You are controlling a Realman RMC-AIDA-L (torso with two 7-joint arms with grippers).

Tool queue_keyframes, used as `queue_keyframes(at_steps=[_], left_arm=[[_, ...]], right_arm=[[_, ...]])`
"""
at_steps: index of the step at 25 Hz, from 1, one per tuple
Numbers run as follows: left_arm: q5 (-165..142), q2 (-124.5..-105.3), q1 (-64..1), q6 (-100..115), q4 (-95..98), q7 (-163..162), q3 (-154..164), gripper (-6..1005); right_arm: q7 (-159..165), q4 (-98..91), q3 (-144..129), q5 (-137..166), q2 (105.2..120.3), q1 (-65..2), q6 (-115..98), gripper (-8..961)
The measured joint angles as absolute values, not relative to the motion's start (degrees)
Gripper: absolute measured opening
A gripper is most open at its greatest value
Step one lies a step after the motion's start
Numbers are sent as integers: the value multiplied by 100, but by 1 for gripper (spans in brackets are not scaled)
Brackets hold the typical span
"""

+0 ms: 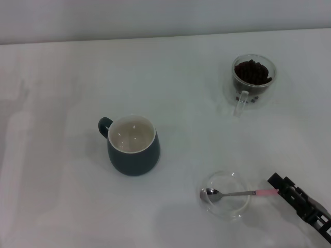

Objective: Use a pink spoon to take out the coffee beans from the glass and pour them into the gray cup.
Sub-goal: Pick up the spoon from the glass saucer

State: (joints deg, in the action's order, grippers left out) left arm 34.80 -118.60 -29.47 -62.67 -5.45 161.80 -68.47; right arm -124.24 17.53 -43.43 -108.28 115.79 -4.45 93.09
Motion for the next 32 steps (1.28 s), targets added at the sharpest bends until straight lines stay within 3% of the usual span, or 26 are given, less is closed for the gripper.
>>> queue_keyframes(at_steps=[12,25,32], left_arm=[[3480,-11856,-2987,-6168,-545,16180,-6847,888],[3480,-11856,-2992,-6169,-545,16180,-6879,887],[3490,-11849,-3005,-6170,-545,16180,-6890,888]], right_arm=[[-12282,1782,-4316,-10516,11555,-554,9235,826],[-12038,1724,-4320,-10507,11548,-609,8968,683],[-11968,1712,-4362,-10506,11542,-608,8978,558]])
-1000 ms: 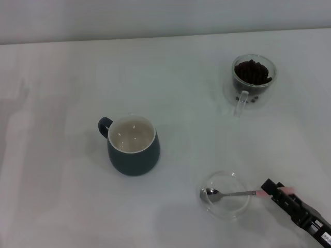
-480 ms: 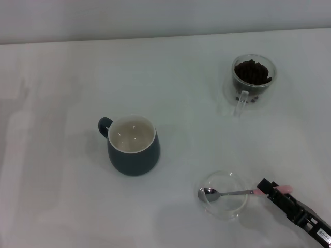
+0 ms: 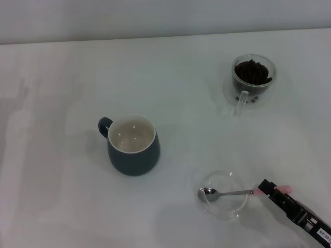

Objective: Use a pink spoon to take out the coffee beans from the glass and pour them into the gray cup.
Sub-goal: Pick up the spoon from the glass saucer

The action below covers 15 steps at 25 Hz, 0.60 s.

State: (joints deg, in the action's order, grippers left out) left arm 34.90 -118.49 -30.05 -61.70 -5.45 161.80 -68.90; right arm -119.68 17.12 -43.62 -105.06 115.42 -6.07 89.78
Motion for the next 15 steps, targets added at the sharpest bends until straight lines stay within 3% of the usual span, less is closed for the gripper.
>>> queue_keyframes(at_steps=[15], left_arm=[[3505,-11847,-3067,-6170,-554,16180,-6890,887]], right_arm=[[-11898,1713,-4377,-10475,11530,-606,8991,439]])
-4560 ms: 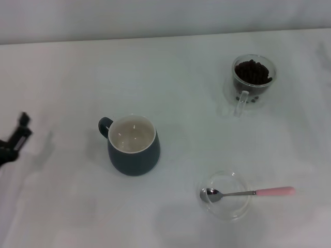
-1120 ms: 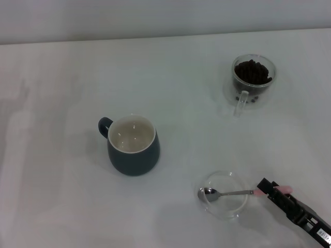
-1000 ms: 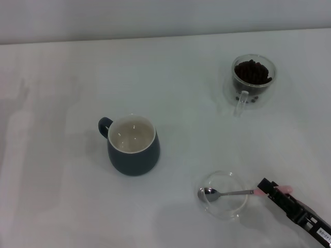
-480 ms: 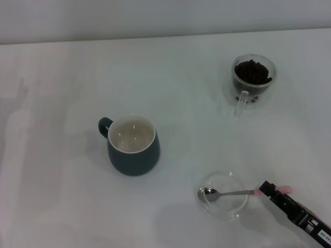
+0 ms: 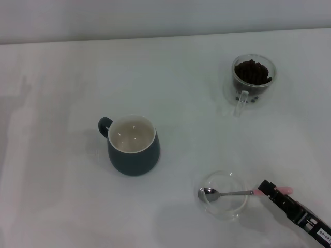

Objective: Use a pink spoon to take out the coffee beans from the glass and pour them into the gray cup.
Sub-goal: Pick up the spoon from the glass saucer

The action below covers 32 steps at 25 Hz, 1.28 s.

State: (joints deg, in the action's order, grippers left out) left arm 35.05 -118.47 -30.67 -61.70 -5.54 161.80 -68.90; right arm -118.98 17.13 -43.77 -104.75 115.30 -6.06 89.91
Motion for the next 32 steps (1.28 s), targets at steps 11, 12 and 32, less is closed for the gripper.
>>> queue_keyframes(at_steps=[11,12,32], left_arm=[[3480,-11847,-3120,-6170,-553,16181,-6867,888],[3480,-11847,-3122,-6170,-553,16181,-6866,888],[3526,-11862,-3081,-6170,-538,16180,-6890,888]], right_arm=[[-11891,1713,-4375,-10431,11525,-599,8991,270],[-11891,1711,-4375,-10430,11524,-600,8996,229],[-10785,995,-4476,-10361,11504,-575,9174,152]])
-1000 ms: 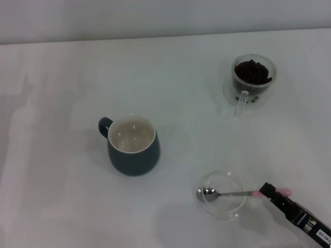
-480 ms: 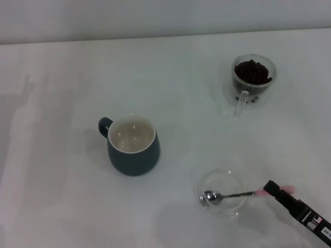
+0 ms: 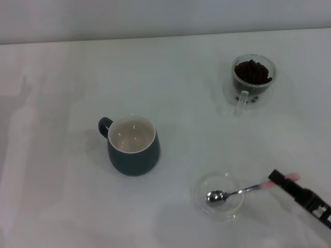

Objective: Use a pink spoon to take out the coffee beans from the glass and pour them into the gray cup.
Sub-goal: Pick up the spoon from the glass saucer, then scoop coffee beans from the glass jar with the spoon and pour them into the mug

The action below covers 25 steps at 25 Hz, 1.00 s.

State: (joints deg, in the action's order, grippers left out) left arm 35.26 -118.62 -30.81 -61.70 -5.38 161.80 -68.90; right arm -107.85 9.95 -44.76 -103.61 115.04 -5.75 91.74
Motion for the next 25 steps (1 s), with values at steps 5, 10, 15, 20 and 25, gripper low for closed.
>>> queue_keyframes(at_steps=[5,10,15,20,25], left_arm=[[3527,-11875,-3064,-6169,-508,16181,-6891,888],[3502,-11883,-2985,-6170,-545,16170,-6886,888],[3485,-11885,-2930,-6170,-546,16168,-6851,887],[3453,-11907,-2875,-6163,-545,16159,-6831,888],[3400,-11927,-2825,-6154,-554,16094,-6828,887]], right_arm=[[-10357,410,-4393,-10407,11508,-619,9333,149],[-9853,-356,-4377,-10486,11491,-901,9582,148],[-9232,-1527,-4185,-10556,11414,-1217,9452,150],[-8709,-2620,-4031,-10514,11209,-1588,8908,148],[-8328,-3658,-4075,-10103,10954,-1877,7880,146]])
